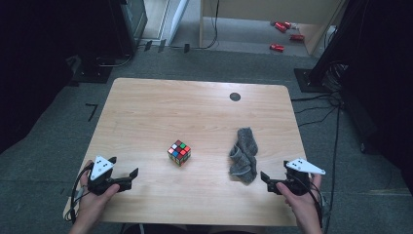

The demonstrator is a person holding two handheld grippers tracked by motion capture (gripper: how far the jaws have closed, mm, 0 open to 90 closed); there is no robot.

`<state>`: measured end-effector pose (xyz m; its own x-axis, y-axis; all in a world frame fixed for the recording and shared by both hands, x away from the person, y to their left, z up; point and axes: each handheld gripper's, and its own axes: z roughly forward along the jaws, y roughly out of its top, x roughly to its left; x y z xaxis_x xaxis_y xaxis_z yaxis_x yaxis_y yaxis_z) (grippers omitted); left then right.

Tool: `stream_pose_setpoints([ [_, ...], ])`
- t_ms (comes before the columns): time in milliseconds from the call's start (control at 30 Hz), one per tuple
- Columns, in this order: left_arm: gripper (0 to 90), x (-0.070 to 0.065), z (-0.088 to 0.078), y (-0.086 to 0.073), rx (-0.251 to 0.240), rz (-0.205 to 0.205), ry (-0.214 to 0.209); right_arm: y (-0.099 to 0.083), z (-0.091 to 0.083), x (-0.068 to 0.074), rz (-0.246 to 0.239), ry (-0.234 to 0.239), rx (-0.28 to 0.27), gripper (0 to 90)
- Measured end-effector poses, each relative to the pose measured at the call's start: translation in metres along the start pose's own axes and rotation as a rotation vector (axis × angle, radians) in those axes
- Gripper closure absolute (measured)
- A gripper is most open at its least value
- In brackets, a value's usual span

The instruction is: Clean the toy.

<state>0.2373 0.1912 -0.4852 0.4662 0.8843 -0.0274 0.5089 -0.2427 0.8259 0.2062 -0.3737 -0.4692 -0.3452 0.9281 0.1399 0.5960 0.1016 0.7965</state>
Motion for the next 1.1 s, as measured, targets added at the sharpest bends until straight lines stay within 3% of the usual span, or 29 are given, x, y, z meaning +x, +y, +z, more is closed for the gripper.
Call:
stream_pose_setpoints([
  [500, 8.7, 0.03, -0.009, -0.031, 0.087, -0.032, 0.073, -0.04, -0.008, -0.03, 0.046, -0.077, 0.068, 0.0],
  [700, 8.7, 0.035, -0.008, -0.036, 0.11, -0.034, 0.072, -0.056, -0.008, -0.041, 0.067, -0.11, 0.099, 0.0],
  [800, 8.7, 0.033, -0.004, -0.037, 0.134, -0.015, 0.078, -0.062, -0.005, -0.044, 0.071, -0.118, 0.127, 0.0],
  [933, 8.7, 0.03, -0.001, -0.038, 0.169, 0.008, 0.072, -0.065, -0.003, -0.042, 0.033, -0.135, 0.134, 0.0],
  [1000, 8.7, 0.029, 0.001, -0.037, 0.188, 0.011, 0.068, -0.066, -0.002, -0.04, -0.011, -0.159, 0.139, 0.0],
  [1100, 8.4, 0.029, 0.002, -0.037, 0.197, 0.003, 0.059, -0.067, -0.002, -0.04, -0.016, -0.153, 0.138, 0.0],
])
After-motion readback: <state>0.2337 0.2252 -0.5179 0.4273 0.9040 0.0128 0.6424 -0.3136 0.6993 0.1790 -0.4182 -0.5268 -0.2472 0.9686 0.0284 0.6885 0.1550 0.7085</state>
